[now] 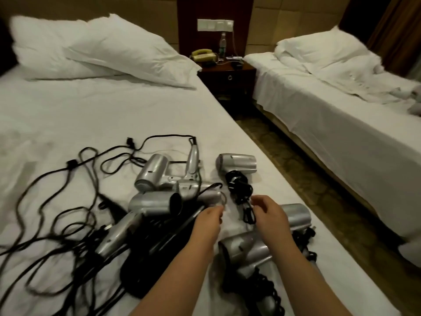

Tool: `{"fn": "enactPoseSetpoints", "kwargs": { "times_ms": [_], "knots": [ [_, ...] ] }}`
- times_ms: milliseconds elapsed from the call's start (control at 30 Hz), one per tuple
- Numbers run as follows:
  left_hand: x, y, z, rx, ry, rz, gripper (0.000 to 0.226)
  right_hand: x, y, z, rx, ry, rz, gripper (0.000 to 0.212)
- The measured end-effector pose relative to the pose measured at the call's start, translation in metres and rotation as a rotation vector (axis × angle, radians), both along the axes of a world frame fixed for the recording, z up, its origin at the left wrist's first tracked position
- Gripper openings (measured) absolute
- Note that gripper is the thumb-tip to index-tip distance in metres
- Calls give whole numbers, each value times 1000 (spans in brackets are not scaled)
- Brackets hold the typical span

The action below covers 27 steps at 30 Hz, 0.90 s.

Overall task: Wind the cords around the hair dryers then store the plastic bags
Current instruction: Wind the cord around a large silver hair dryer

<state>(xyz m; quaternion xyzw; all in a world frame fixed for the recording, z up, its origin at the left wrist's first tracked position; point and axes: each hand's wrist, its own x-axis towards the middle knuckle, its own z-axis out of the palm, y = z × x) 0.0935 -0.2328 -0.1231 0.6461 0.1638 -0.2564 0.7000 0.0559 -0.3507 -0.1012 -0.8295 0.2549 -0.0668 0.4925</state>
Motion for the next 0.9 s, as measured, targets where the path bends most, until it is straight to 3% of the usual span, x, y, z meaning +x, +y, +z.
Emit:
{"fn": "enactPoseSetpoints", "kwargs": {
  "times_ms": [167, 267, 467, 567, 667, 833, 900],
  "knots": [
    [-48, 53, 21, 25, -151, -9, 21, -26, 76, 5, 41, -24, 181, 27],
    [-69, 96, 33, 112, -332, 19, 28, -40, 119, 7, 63, -37, 294, 27],
    [-79, 180, 53, 740, -814, 149, 16, -53, 178, 13, 124, 84, 371, 28],
    [-57, 188, 77, 1008, -791, 79, 21, -56, 195, 16, 116, 110, 399, 31],
    [-30, 185, 97, 1097, -735, -32, 30, -59, 202, 20, 84, 142, 445, 36],
    [-8, 181, 76, 1186, -345, -484, 38, -58, 199, 24, 171, 93, 386, 36],
    [-7, 180, 62, 1163, -240, -568, 40, -55, 197, 25, 190, 88, 372, 35]
  ]
}}
